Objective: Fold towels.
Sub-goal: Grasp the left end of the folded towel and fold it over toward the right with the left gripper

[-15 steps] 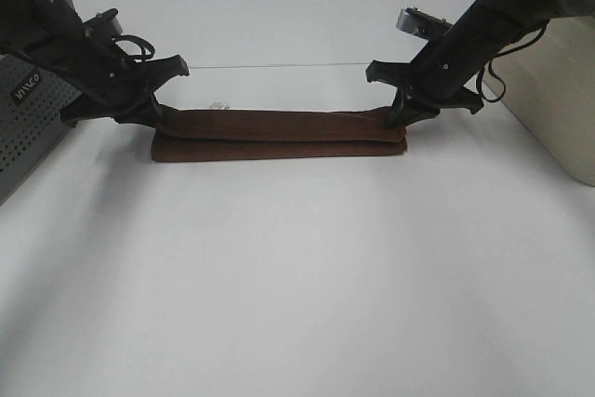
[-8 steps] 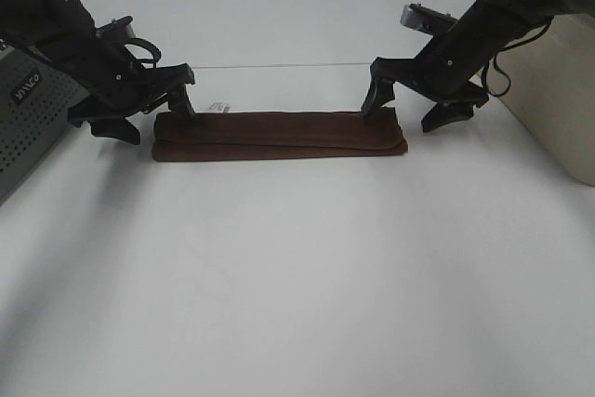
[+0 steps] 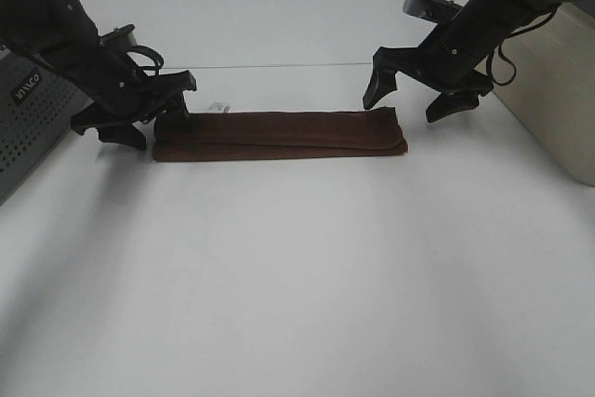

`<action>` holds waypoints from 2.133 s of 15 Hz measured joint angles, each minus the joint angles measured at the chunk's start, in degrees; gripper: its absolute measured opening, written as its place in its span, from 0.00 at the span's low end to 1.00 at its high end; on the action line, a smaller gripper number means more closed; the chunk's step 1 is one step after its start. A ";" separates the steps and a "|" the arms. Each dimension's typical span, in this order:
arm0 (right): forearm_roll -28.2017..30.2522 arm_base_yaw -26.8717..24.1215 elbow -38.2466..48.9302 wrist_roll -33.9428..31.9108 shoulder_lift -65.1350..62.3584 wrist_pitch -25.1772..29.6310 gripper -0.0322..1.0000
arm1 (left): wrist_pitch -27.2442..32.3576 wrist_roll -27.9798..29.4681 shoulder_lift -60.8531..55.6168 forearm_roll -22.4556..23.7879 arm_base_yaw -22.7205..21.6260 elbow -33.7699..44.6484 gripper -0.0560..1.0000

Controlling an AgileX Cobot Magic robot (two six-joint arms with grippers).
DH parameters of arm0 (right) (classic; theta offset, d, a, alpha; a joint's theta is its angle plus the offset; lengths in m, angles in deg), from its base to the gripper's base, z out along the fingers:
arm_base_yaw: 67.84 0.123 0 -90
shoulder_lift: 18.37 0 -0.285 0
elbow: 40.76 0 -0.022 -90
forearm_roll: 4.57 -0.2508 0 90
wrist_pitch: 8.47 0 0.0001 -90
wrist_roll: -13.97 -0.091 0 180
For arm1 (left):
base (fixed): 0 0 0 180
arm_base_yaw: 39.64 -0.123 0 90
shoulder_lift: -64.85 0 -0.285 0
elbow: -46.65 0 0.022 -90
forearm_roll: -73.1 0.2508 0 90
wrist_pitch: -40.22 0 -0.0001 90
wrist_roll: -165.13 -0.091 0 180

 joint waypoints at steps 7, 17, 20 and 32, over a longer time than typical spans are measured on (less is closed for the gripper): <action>0.00 0.00 0.00 0.00 0.00 0.11 0.97 | 0.40 -1.89 2.41 -4.07 0.46 -2.12 0.27; -0.92 0.00 0.00 0.00 -0.29 7.79 0.97 | 18.56 9.91 -7.85 21.14 0.63 -6.53 0.12; -1.09 0.00 0.00 0.00 -4.01 8.48 0.97 | 23.43 10.26 -9.11 15.76 1.95 -12.78 0.12; -1.55 0.00 0.00 -1.66 -8.59 15.87 0.97 | 6.13 17.53 -0.52 1.49 17.99 -17.02 0.65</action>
